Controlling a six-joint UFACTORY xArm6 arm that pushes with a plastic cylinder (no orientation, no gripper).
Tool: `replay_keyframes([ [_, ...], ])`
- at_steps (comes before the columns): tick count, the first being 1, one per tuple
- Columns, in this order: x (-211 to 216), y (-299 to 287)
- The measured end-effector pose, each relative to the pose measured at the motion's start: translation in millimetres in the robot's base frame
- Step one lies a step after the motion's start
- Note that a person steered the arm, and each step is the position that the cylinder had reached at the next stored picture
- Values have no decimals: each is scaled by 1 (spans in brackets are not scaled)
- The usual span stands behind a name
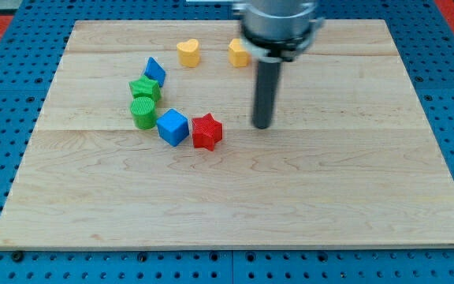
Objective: Push the blue cube up and right a bit
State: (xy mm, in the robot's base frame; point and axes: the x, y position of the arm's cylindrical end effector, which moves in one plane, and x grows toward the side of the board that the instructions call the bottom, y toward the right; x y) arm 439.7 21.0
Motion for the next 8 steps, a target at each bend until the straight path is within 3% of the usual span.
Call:
replay_keyframes([
  [2, 19, 50],
  [3, 74, 78],
  [4, 78, -15],
  [5, 41, -103],
  [6, 33, -136],
  [8, 27, -139],
])
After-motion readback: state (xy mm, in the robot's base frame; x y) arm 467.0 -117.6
